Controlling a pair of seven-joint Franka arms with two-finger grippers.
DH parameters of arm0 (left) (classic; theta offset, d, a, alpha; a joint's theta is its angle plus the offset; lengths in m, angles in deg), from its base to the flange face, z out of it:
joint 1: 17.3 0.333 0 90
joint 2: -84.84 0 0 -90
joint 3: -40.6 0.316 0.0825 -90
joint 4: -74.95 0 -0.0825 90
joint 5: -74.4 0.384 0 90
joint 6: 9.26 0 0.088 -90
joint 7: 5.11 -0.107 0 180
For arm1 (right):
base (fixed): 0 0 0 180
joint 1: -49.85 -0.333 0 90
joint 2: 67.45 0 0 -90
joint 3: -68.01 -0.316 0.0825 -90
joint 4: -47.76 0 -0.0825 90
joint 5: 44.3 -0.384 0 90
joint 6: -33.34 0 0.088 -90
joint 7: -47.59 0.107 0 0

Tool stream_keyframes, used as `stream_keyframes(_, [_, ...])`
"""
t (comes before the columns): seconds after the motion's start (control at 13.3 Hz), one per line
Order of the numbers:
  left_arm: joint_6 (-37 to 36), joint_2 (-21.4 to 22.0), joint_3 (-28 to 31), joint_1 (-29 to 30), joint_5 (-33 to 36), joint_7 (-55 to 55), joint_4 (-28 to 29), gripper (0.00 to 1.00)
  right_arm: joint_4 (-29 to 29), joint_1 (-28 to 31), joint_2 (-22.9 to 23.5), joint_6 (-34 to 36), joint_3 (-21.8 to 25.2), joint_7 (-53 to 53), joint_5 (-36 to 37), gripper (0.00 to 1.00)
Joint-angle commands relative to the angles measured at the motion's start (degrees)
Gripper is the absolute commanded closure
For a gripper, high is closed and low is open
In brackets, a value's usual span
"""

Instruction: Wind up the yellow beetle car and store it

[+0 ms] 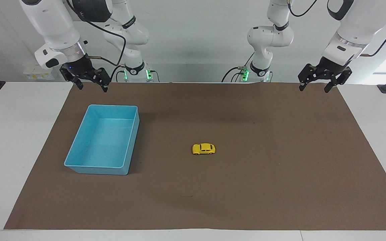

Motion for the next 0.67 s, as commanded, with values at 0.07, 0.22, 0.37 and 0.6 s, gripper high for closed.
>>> stream_keyframes(0.07, [-1.00,0.87,-0.35,0.62,0.75,-0.83,0.34,0.00,0.62,0.80,0.37,0.39,-0.36,-1.49,-1.06,0.00])
stream_keyframes(0.22, [-0.73,0.87,-0.26,0.62,0.75,-0.83,0.26,0.00,0.62,0.80,0.37,0.39,-0.36,-1.58,-1.06,0.00])
stream_keyframes(0.37, [-0.38,0.78,-0.27,0.62,0.75,-0.83,0.26,0.00,0.62,0.80,0.37,0.39,-0.36,-1.49,-1.06,0.00])
stream_keyframes(0.6, [-0.12,0.78,-0.35,0.62,0.75,-0.83,0.26,0.00,0.62,0.80,0.37,0.39,-0.36,-1.49,-1.06,0.00])
